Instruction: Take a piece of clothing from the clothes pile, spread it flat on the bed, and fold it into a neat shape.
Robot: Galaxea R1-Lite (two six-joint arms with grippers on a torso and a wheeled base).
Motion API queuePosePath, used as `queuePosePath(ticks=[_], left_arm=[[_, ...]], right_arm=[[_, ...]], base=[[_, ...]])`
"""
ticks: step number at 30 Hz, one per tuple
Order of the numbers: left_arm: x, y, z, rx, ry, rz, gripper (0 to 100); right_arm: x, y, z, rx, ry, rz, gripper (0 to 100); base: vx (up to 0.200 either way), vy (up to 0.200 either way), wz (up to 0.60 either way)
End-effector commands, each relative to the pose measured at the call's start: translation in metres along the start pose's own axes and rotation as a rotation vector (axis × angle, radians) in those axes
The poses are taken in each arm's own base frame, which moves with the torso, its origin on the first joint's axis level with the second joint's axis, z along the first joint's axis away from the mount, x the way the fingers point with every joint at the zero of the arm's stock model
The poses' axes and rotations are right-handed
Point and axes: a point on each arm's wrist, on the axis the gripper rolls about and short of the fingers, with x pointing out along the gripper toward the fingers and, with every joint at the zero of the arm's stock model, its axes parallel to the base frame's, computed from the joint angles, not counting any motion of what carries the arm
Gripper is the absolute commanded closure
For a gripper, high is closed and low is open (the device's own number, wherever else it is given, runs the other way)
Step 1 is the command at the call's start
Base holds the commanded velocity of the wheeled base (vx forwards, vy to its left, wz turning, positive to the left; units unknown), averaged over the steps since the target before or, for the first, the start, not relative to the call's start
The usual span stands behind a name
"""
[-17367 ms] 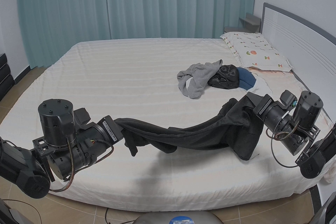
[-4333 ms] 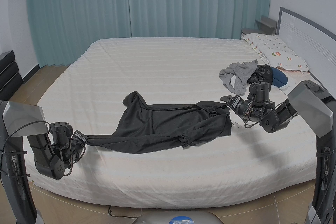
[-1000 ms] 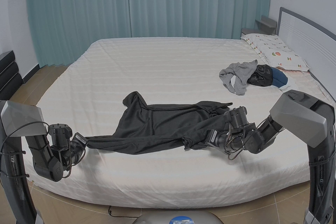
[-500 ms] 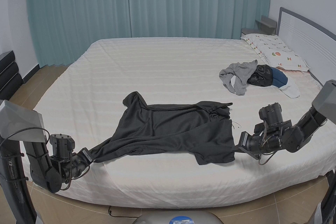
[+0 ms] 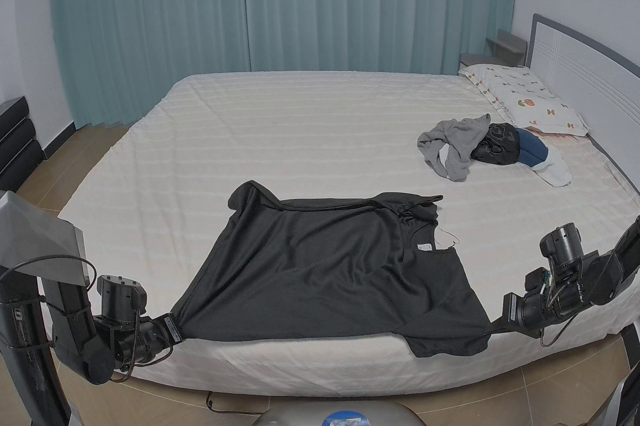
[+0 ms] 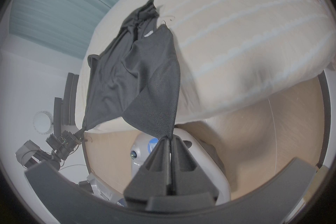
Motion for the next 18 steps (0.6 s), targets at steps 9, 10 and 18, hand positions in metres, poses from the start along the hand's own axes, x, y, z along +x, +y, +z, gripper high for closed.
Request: queuePosePath(ticks=[9, 10, 18], left_arm=[[-0.004, -0.004, -0.025, 0.071, 0.141, 0.033, 100], [-0.004, -0.005, -0.025, 0.071, 0.142, 0.032, 100], [-0.003, -0.007, -0.023, 0.067, 0.132, 0.018, 0]], right_arm=[[0.012, -0.011, -0.014, -0.025, 0.135, -0.074, 100], [0.014, -0.011, -0.012, -0.026, 0.136, -0.074, 100], [0.020, -0.004, 0.011, -0.020, 0.085, -0.042, 0]], base=[[0.000, 0.000, 0.00], [0.000, 0.000, 0.00], [0.000, 0.000, 0.00]])
